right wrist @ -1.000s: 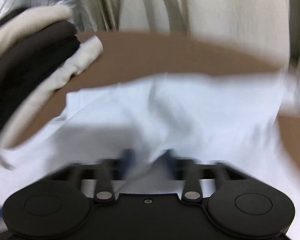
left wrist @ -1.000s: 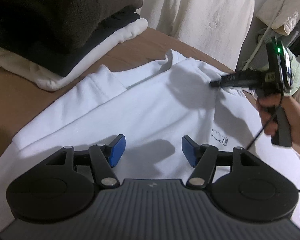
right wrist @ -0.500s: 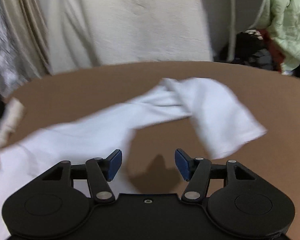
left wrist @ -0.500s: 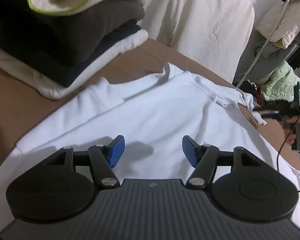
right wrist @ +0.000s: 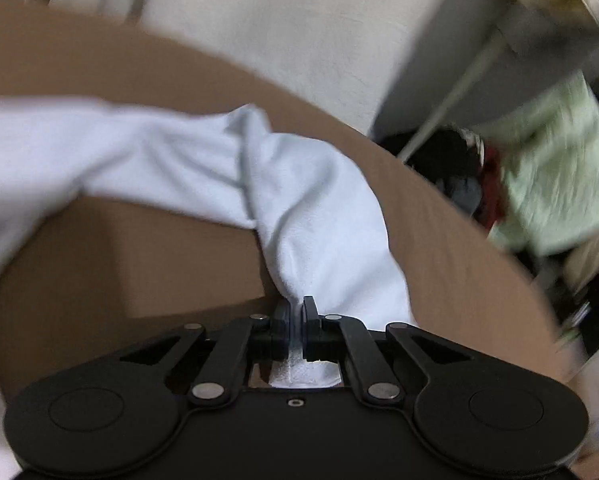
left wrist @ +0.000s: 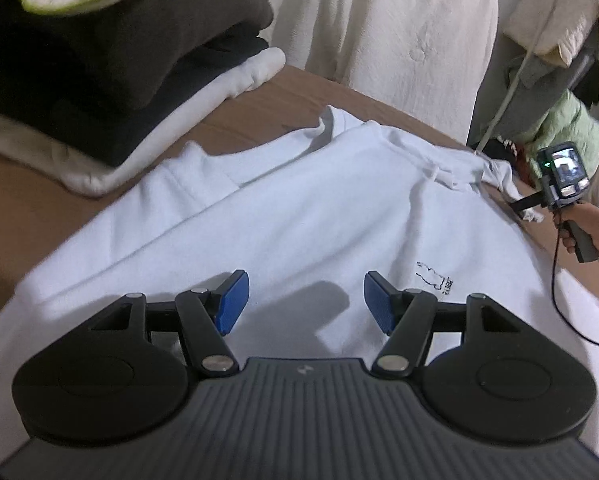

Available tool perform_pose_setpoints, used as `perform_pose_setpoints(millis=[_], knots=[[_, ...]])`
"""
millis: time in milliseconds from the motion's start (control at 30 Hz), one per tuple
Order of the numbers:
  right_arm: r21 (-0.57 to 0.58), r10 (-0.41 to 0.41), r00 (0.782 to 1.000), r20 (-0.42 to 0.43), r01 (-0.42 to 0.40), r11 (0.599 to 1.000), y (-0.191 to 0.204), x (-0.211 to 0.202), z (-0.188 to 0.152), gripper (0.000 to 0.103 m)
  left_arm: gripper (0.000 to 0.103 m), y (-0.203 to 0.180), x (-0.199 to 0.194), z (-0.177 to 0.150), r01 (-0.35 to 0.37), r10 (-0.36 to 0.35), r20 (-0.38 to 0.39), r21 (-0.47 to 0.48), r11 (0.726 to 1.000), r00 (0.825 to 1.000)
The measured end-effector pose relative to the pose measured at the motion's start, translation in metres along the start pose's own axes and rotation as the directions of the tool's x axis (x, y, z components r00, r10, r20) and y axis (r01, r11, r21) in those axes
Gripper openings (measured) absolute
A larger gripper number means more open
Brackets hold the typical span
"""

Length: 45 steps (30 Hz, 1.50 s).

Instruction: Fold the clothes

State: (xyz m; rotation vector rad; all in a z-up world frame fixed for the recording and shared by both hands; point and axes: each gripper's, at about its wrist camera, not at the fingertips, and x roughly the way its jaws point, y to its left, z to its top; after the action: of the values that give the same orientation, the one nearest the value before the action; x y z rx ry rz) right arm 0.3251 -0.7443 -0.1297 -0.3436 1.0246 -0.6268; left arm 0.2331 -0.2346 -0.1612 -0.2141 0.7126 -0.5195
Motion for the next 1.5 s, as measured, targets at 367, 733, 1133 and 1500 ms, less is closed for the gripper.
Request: perform_pose_setpoints(millis=[367, 733, 1133, 1500], knots=[[0.244, 0.554, 0.728, 0.404, -0.669, 0.702, -0.010, -0.207, 0.051, 0.006, 0.063, -0.007, -0.014, -0.003, 0.017, -0.020, 0.100, 0.029, 0.999, 0.995], [0.034, 0.770, 0.323, 0.550, -0.930, 0.365, 0.085, -0.357, -0.010, 0.006, 0.067, 0.029, -0.104, 0.030, 0.143, -0.116, 0.169, -0.158, 0.977, 0.979], [0.330, 0.822, 0.397, 0.410, -0.904, 0.272, 0.196, -0.318, -0.154, 0.014, 0.078, 0.085, -0.072, -0.025, 0.279, -0.293, 0.077, -0.604, 0.747, 0.953], [0.472, 0.849, 0.371, 0.376, -0.865, 0.169, 0.186, -0.292, -0.203, 0.052, 0.086, 0.055, -0.062, -0.021, 0.131, -0.177, -0.102, -0.351, 0.927, 0.979]])
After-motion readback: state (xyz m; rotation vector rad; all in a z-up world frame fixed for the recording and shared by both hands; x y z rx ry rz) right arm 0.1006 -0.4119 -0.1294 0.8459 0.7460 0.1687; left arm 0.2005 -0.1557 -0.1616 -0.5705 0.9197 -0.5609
